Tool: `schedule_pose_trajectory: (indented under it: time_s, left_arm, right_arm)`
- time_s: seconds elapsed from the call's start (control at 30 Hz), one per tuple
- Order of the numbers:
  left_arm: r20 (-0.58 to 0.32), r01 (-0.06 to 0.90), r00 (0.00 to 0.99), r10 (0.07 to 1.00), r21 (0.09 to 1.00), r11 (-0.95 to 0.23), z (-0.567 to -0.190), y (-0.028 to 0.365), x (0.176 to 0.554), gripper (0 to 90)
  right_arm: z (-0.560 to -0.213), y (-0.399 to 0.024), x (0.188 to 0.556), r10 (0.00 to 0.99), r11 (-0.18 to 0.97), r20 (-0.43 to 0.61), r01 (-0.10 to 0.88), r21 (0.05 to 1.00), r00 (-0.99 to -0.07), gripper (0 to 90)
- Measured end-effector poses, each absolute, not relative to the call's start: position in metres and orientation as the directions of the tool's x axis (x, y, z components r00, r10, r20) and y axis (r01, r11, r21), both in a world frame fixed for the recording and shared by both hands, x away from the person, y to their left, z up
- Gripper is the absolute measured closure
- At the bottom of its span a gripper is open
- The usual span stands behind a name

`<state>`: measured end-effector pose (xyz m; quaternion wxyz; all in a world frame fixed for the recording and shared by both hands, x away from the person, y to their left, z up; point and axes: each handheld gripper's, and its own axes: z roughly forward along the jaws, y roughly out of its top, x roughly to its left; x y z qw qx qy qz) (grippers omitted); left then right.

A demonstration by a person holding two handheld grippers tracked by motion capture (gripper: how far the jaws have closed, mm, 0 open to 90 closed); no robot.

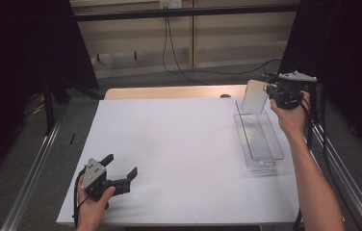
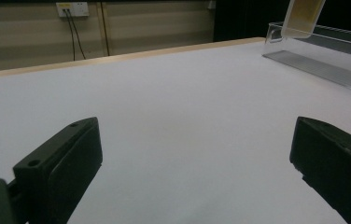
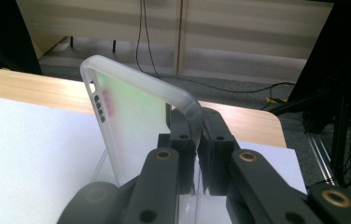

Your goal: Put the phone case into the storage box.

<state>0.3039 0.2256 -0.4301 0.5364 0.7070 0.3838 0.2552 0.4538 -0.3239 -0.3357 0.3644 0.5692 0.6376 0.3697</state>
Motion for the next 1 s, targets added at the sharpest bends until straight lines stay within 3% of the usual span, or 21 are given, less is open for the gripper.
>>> schedule_pose_trajectory:
  time_s: [1.0]
  left_arm:
    - [-0.038,0.269,0.592,0.805,0.951,-0.153,-0.431,0.224,0.305,2.4]
  right_arm:
    - [-0.362,-0.31,0.471,0.993,0.112,-0.082,0.487,0.866,-0.084,85.3]
